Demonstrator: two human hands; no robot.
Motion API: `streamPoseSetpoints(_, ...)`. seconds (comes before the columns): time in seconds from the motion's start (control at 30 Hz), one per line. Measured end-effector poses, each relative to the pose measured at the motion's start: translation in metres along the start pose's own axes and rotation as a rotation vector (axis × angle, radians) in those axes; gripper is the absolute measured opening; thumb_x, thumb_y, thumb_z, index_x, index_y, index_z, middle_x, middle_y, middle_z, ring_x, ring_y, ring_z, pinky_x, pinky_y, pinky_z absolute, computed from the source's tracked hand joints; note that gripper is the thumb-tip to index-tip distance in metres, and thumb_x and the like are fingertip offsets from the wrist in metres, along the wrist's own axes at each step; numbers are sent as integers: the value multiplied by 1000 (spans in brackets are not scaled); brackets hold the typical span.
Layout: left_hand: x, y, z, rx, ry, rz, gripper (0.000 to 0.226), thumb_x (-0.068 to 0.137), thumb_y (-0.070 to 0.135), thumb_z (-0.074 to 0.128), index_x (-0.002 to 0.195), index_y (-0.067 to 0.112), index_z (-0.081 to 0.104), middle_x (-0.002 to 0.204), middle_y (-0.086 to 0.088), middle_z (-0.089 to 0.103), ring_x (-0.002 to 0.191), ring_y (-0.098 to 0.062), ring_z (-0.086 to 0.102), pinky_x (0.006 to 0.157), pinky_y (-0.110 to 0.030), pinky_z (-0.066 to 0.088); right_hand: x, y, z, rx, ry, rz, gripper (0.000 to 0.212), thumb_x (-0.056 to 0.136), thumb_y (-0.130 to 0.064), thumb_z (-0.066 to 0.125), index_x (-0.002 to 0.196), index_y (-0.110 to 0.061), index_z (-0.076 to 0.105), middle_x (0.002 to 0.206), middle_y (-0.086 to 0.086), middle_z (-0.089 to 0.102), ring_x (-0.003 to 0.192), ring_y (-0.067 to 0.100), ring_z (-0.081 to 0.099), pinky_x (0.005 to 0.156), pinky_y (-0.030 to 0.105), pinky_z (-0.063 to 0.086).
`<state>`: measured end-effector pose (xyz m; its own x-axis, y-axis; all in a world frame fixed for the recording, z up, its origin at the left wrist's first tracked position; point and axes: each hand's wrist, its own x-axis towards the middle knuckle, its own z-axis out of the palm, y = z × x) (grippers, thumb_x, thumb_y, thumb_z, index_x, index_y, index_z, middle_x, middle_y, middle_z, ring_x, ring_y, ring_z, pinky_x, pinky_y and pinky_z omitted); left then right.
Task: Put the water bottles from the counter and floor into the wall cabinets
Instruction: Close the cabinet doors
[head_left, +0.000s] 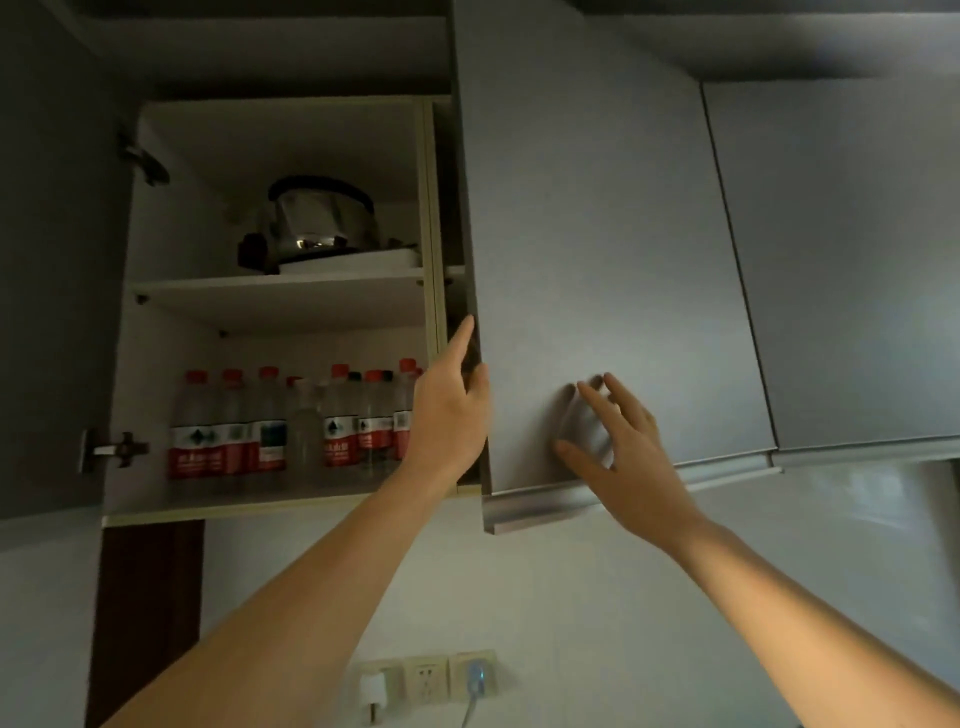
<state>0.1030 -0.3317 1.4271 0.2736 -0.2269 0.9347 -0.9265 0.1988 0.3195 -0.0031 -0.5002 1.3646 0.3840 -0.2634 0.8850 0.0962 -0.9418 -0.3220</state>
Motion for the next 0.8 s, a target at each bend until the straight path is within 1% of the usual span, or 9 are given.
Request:
streamPoseSetpoints(0.03, 4, -9, 1, 6, 13, -21, 56, 103, 13, 51, 155, 18, 33, 108, 37, 50, 80, 27, 51, 72, 3, 42, 5, 6, 6, -33, -11, -1, 71, 92, -50, 61, 154, -39, 28, 166, -11, 8, 152, 12, 4, 117, 30, 16)
streamPoseSetpoints(0.07, 7, -19, 3, 14, 17, -38, 57, 102, 15, 53, 155, 19, 33, 120, 30, 53, 96, 23, 53, 85, -2, 43, 11, 13, 13, -71, -20, -1, 73, 92, -52, 60, 155, -37, 26, 167, -9, 6, 153, 14, 2, 119, 35, 15)
streamPoseSetpoints(0.13, 12, -33, 3, 35, 23, -69, 60, 101, 22, 57, 156, 25, 32, 147, 10, 46, 129, 6, 39, 110, -20, 31, 20, 24, 22, -151, -24, -3, 77, 91, -54, 60, 156, -33, 25, 168, -4, 3, 154, 19, -1, 124, 41, 12)
streamPoseSetpoints(0.23, 22, -60, 9, 58, 37, -153, 66, 96, 28, 63, 154, 34, 32, 155, 1, 33, 143, -15, 30, 120, -42, 26, 35, 44, 36, -230, -44, -42, 78, 92, -55, 59, 157, -31, 23, 168, -3, -2, 154, 23, -6, 124, 48, 13)
streamPoseSetpoints(0.3, 29, -77, 13, 20, 52, -221, 68, 94, 30, 67, 152, 41, 33, 156, 1, 27, 145, -23, 28, 119, -51, 29, 44, 56, 46, -291, -40, -84, 79, 92, -56, 58, 158, -31, 22, 168, -2, -4, 154, 25, -7, 124, 49, 12)
streamPoseSetpoints(0.4, 38, -101, 22, -39, 83, -280, 71, 92, 31, 70, 150, 47, 32, 160, 4, 19, 147, -24, 26, 118, -53, 32, 54, 71, 60, -355, 4, -123, 79, 93, -57, 56, 158, -29, 21, 168, 3, -5, 153, 29, -7, 124, 52, 11)
streamPoseSetpoints(0.53, 50, -134, 37, -114, 126, -333, 77, 88, 28, 76, 149, 48, 34, 160, 5, 22, 146, -18, 30, 116, -49, 36, 65, 93, 77, -440, 19, -118, 78, 95, -58, 52, 159, -28, 20, 168, 7, -8, 153, 34, -9, 124, 52, 4)
streamPoseSetpoints(0.67, 62, -160, 50, -195, 157, -373, 79, 85, 26, 79, 147, 48, 37, 160, 7, 28, 145, -15, 32, 114, -43, 40, 74, 110, 92, -491, 43, -142, 76, 94, -56, 54, 157, -24, 28, 168, 12, 0, 153, 39, -3, 123, 55, 5)
streamPoseSetpoints(0.8, 70, -183, 58, -181, 155, -365, 81, 84, 24, 79, 148, 48, 35, 159, 8, 29, 144, -15, 35, 115, -47, 39, 79, 118, 107, -501, 92, -162, 74, 92, -52, 61, 154, -19, 36, 166, 17, 8, 151, 45, 5, 122, 59, 8)
